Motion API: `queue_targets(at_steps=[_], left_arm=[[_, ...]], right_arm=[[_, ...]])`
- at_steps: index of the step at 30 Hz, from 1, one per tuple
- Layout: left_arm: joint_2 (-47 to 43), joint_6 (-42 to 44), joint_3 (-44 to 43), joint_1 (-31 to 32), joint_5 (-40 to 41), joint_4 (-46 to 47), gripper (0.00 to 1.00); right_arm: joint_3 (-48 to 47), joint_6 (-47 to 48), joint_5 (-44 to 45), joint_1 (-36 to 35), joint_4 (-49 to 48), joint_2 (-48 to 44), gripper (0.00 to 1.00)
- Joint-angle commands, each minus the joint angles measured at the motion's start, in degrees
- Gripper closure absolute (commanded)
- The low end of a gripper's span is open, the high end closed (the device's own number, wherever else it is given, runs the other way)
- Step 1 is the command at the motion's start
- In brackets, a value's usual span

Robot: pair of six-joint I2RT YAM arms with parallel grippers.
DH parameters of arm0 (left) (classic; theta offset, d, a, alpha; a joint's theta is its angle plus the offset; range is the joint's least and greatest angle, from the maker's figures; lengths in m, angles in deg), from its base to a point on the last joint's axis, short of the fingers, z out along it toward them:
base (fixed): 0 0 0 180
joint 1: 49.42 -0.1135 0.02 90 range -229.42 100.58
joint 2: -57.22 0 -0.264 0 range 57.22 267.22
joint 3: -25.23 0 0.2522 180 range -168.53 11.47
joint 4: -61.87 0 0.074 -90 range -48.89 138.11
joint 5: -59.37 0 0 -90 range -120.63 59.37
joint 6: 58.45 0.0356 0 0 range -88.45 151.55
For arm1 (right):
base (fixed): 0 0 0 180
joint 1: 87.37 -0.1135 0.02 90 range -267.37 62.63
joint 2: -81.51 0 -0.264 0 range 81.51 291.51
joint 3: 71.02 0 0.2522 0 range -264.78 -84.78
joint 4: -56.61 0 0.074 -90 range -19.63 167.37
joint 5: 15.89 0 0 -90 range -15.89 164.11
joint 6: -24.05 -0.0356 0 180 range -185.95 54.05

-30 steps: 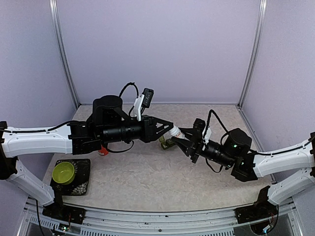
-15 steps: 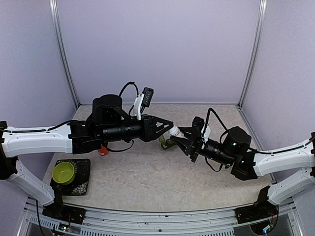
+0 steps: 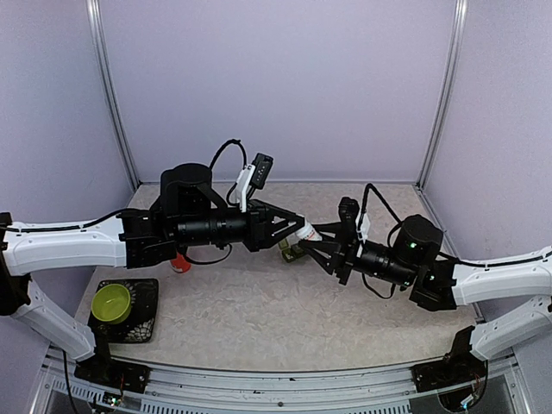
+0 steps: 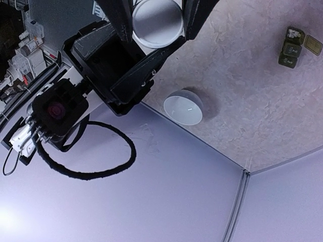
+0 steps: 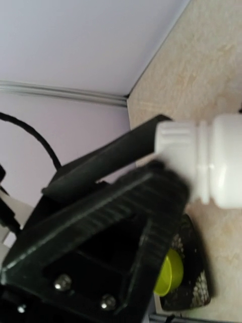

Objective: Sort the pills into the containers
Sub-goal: Close the lid of the pill bottle.

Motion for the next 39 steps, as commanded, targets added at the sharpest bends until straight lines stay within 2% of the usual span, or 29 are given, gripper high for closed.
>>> queue_targets(at_steps=[1, 8, 13, 20, 29, 39], left_arm=[[0.37, 2.53, 1.19, 1.45, -9.03, 1.74, 0.80], [-1.41, 4.77, 3.01, 1.44, -13.54, 4.96, 0.80], [-2.29, 6.02, 3.24, 1.75, -15.80, 5.46, 0.80], [-2.62, 10.20, 1.54, 3.10, -15.07, 1.67, 0.80], [-3.51, 13.86, 1.30, 3.38, -20.28, -0.56, 0.79], [-3.40, 16.21, 0.38, 3.38, -19.41, -3.09, 0.49]], right_arm=[[-2.27, -3.37, -6.36, -0.95, -0.94, -2.18, 0.98], [-2.46, -7.44, -12.19, -0.76, -0.59, -3.58, 0.98], [-2.49, -14.38, -16.11, -0.69, -2.02, -3.75, 0.98], [-2.58, -24.09, -15.96, -0.59, -3.93, -4.12, 1.00], [-2.98, -28.65, -20.46, -0.46, -4.15, -3.77, 1.00], [-3.13, -28.83, -21.85, -0.47, -4.12, -3.57, 1.00]])
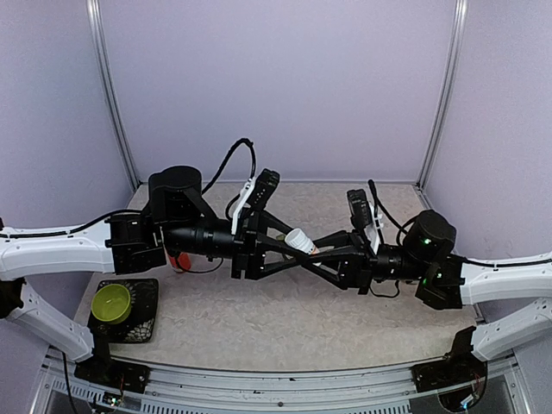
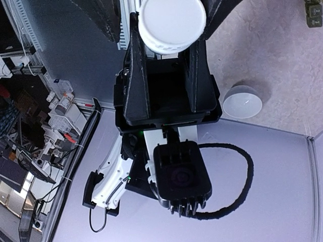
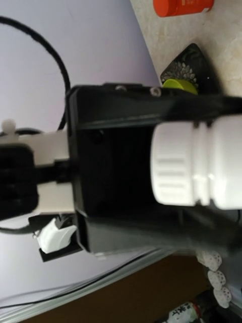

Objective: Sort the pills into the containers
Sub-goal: Close the lid of the pill bottle, then screw the lid of the pill bottle onto the pill bottle.

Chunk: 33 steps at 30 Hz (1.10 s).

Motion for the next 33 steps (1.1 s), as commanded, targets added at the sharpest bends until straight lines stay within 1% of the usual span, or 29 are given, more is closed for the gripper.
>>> queue_targets(at_steps=[1, 3, 4, 7, 8, 9, 12, 14, 18, 27, 33], left_arm=[[0.39, 1.84, -0.91, 0.85, -1.29, -2.75, 0.46], [0.05, 1.80, -0.67, 0.73, -0.90, -2.56, 0.40], [-0.21, 1.79, -0.62, 0.76, -0.67, -2.52, 0.35], [-1.08, 1.52, -0.29, 0.68, 0.52, -2.18, 0.17], [-1.27, 1.13, -0.17, 0.61, 1.28, -2.04, 0.08], [-1.56, 0.61, -0.04, 0.54, 2.16, -1.92, 0.02], [-2.16, -1.89, 0.01, -0.13, 5.16, -1.98, 0.01], [-2.57, -4.22, 0.15, -0.80, 6.71, -1.79, 0.01], [-3.67, -7.65, 1.05, -1.17, 6.81, 0.85, 0.01], [-3.80, -15.73, 3.21, -1.26, 10.79, 10.12, 0.01], [-2.35, -17.28, 3.34, -1.18, 12.49, 12.05, 0.01]], right_arm=[[-2.12, -0.54, 0.12, -0.29, -2.37, -0.33, 1.00], [-2.31, -0.05, 0.00, -0.23, -2.08, -0.47, 1.00], [-2.40, 0.26, -0.02, -0.25, -1.83, -0.51, 1.00], [-2.33, 1.41, 0.11, -0.24, -1.36, -0.60, 1.00], [-2.10, 1.57, 0.27, -0.29, -1.30, -0.73, 1.00], [-1.94, 3.07, 0.51, -0.25, -1.32, -0.85, 1.00], [-1.40, 6.40, 2.57, -0.28, -0.32, -1.38, 1.00], [-1.18, 8.55, 5.46, -0.24, 0.74, -1.99, 1.00], [-0.58, 11.05, 9.59, -0.26, 0.85, -2.84, 1.00], [-2.08, 11.78, 12.45, -0.33, -0.79, 0.50, 1.00], [-2.11, 11.62, 14.32, -0.33, -2.34, 1.37, 1.00]])
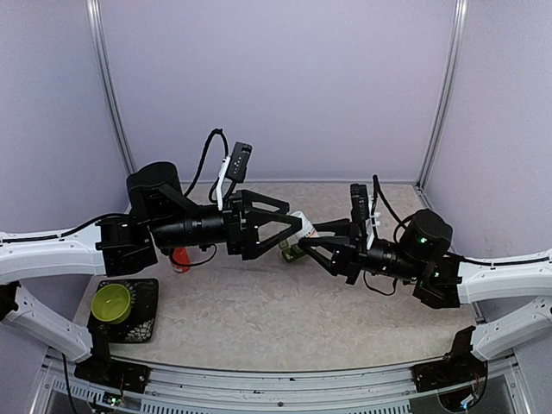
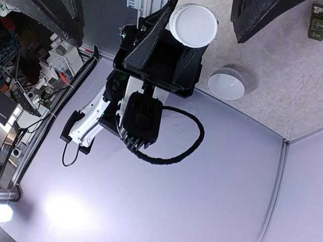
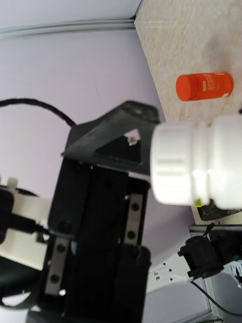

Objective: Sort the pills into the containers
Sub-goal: Screw the lid of the pill bottle onto the pill bottle.

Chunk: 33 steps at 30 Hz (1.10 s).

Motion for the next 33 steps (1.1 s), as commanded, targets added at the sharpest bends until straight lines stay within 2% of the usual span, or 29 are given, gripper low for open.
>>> queue_targets(at_steps=[1, 33], left_arm=[[1.22, -2.27, 0.41, -0.10, 1.88, 3.67, 0.01], [2.51, 0.81, -1.00, 1.94, 4.76, 1.31, 0.01]], right_arm=[[-1.62, 0.62, 2.20, -0.38, -2.74, 0.17, 1.00], [-4.99, 0.67, 3.33, -0.38, -0.38, 5.29, 1.00]])
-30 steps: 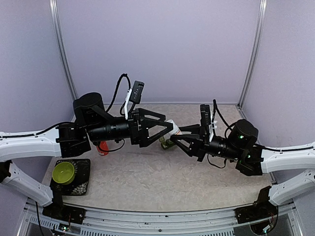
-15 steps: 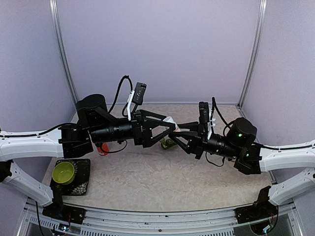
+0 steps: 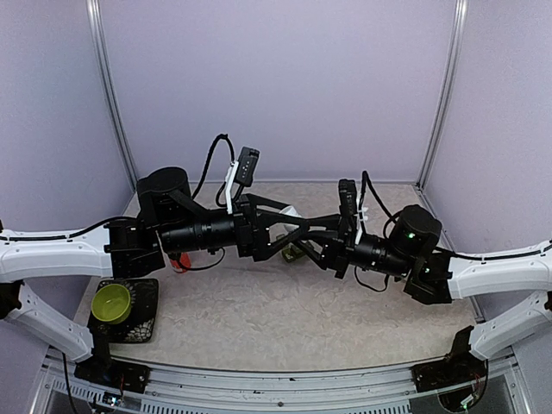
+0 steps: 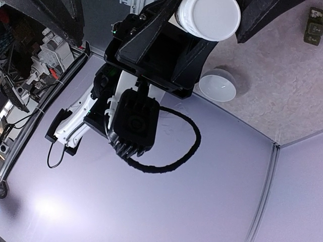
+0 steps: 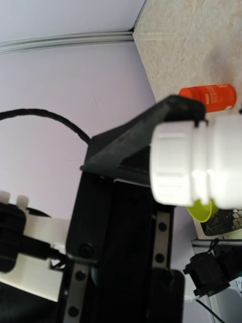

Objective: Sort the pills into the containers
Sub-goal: Screw the lid of the pill bottle onto the pill bottle.

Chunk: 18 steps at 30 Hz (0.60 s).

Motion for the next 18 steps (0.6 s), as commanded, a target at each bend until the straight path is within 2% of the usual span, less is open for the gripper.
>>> queue_targets(at_steps=[1, 18], left_arm=[[0.18, 1.51, -1.02, 0.70, 0.61, -0.25, 0.01], [0.24, 2.12, -1.37, 1.08, 0.48, -0.94, 0.01]], right_arm=[[-2.14, -0.12, 0.41, -0.38, 0.06, 1.29, 1.00], [-3.24, -1.24, -2.91, -0.85, -1.26, 4.73, 1.00]])
